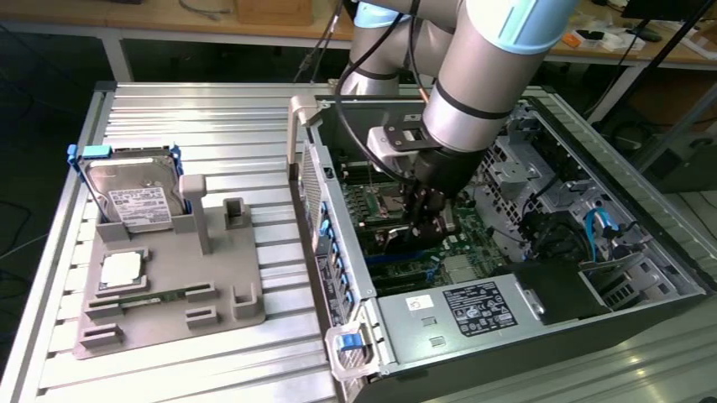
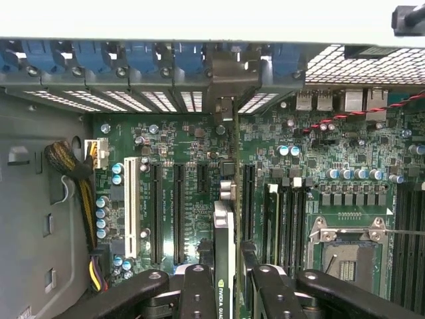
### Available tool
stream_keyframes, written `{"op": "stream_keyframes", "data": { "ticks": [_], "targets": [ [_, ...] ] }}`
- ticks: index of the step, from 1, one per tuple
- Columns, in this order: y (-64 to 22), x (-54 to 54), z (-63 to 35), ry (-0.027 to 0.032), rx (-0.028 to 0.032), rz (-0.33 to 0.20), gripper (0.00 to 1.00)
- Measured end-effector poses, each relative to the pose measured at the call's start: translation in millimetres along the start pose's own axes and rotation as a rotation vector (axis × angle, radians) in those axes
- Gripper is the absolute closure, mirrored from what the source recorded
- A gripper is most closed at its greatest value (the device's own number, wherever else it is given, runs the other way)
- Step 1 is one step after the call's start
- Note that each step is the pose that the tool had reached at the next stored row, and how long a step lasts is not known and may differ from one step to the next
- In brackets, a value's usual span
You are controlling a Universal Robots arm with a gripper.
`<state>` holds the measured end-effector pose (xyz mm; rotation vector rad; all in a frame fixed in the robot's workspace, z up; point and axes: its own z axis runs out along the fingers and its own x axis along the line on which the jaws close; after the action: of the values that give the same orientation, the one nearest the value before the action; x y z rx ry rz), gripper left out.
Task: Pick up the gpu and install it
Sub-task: 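Insert the gpu into the slot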
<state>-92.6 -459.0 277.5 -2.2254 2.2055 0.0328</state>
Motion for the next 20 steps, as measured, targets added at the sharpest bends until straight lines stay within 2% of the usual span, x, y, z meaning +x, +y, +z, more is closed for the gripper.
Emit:
{"op": "stream_keyframes", "data": {
  "ticks": [4, 7, 15, 20],
  "targets": [
    [-0.6, 0.1, 0.0, -0.0001, -0.0001, 0.000, 0.73],
    [-5.5, 0.1, 0.0, -0.0001, 0.0000, 0.000, 0.73],
    [-11.1, 0.1, -0.1, -0.0001, 0.0001, 0.000, 0.73],
    [-11.2, 0.1, 0.0, -0.0001, 0.0001, 0.003, 0.73]
  ]
}}
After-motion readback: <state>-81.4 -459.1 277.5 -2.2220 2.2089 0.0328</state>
